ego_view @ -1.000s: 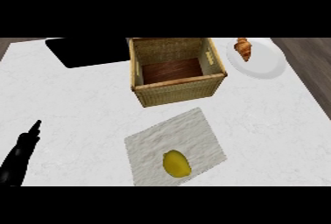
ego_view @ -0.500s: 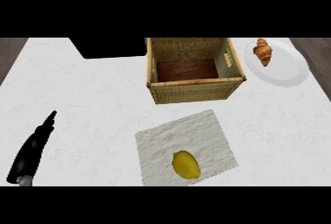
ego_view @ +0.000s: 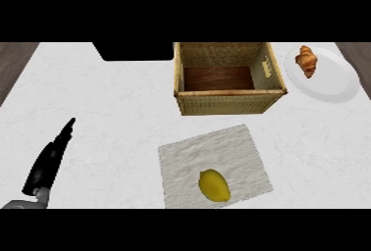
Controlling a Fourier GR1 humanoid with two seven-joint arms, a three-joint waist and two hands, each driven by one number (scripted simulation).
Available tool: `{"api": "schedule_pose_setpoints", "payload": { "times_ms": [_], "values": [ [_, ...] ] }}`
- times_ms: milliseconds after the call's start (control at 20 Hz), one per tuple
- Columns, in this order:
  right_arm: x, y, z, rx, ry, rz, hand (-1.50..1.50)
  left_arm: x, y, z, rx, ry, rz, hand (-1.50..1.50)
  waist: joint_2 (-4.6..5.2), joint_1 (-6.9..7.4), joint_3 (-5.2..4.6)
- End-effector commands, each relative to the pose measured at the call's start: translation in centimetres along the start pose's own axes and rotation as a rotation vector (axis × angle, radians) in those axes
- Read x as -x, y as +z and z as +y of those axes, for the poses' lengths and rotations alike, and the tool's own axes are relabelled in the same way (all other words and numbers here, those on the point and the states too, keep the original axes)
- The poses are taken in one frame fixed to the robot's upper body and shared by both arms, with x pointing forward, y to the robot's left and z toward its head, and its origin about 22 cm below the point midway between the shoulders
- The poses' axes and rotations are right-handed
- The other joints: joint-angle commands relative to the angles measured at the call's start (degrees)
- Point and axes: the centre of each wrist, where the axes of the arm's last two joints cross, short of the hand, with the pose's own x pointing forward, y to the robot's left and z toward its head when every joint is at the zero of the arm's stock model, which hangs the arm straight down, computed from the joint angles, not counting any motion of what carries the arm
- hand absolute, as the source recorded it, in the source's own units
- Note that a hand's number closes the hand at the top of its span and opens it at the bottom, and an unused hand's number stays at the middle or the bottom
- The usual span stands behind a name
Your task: Pick the lemon from the placemat and place it in the basket
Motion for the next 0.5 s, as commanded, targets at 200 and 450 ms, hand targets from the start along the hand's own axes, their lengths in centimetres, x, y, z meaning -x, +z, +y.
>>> {"api": "schedule_pose_setpoints", "payload": {
  "times_ms": [200, 450],
  "values": [
    [1.4, -0.8, 3.5, 0.069, 0.068, -0.035, -1.50, 1.5, -0.3, -0.5, 0.025, -0.010, -0.016, 0.00, 0.27, 0.79, -0.05],
    [3.0, -2.5, 4.5, 0.102, 0.086, -0.046, -1.50, -0.6, -0.1, 0.5, 0.007, -0.009, -0.014, 0.00, 0.29, 1.00, -0.04]
  ]
}}
